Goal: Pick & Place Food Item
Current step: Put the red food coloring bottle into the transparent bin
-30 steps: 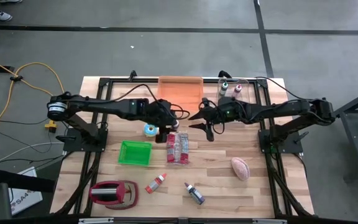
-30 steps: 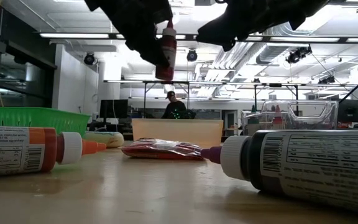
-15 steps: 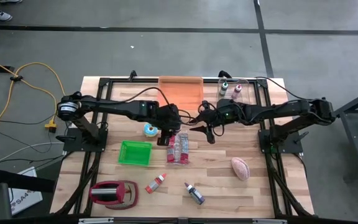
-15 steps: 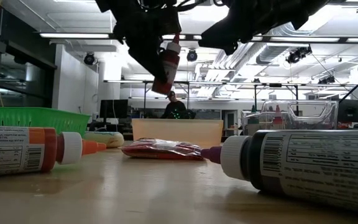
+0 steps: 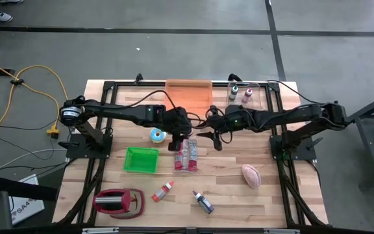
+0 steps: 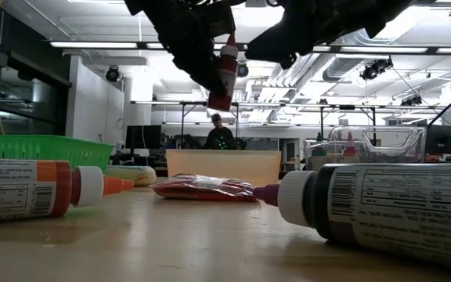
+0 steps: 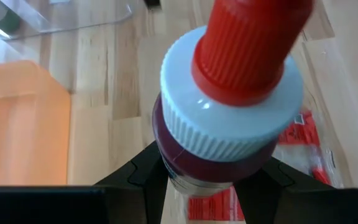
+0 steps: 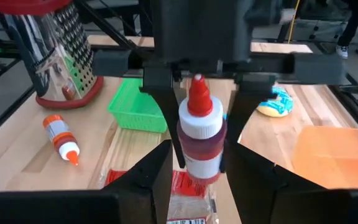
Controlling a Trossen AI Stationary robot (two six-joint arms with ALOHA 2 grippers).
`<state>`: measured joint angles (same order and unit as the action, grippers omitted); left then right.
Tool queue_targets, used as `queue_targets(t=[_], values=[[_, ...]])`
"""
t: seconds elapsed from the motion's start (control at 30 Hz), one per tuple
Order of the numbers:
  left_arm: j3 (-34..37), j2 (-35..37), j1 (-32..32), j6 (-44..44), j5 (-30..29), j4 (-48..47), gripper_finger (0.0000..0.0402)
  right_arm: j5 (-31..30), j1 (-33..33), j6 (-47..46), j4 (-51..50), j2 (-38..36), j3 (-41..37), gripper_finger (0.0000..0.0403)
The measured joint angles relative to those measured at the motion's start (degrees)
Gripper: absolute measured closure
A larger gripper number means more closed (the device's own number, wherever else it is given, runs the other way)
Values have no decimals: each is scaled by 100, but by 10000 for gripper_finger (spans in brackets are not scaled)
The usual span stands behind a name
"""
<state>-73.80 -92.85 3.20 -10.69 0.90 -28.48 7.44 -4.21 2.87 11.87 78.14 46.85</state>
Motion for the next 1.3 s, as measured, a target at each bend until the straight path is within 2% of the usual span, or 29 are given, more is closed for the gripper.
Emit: queue_targets(t=[0.2,0.4,1.3], values=[[0,0,-2,5,-6,33,255,11,0,59,487,347,0,270],[0,1,-2,15,-106,27,255,8,0,151,725,379,0,270],[11,1,-2,-6,-102,577,255,13,0,302,985,379,0,270]])
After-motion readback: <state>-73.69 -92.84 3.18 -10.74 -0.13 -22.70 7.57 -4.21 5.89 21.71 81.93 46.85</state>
